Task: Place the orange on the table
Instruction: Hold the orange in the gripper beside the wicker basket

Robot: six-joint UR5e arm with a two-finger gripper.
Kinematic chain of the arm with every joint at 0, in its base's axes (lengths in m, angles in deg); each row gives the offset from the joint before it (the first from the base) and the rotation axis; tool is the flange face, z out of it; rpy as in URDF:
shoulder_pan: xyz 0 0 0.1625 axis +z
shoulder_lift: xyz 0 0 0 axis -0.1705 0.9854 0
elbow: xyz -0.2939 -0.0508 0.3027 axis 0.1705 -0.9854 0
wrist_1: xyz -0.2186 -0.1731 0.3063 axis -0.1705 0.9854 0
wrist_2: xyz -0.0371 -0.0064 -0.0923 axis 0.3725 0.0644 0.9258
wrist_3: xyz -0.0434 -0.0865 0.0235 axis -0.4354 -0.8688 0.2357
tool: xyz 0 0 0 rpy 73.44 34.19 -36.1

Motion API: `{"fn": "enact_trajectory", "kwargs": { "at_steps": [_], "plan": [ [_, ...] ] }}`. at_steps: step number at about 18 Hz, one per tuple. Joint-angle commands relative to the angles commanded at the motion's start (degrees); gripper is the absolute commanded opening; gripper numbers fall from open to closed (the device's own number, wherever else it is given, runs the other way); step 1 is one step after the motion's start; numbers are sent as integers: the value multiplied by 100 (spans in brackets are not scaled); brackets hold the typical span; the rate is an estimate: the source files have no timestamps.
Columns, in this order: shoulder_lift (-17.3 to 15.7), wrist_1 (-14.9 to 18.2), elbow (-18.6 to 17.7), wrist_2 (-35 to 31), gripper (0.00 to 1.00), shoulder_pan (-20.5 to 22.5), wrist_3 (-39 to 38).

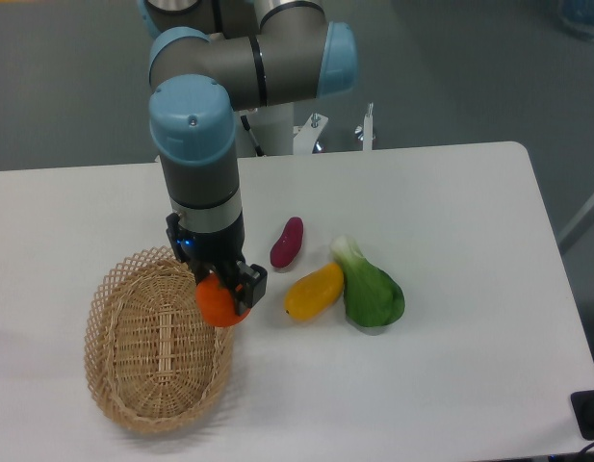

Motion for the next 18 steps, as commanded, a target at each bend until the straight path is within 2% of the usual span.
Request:
{"fn": "enact_trajectory", "kwargs": {
  "at_steps": [11,18],
  "plan": [
    [9,-9,0,0,69,26,17],
    [70,-44,44,-18,69,289,280]
  ]
}}
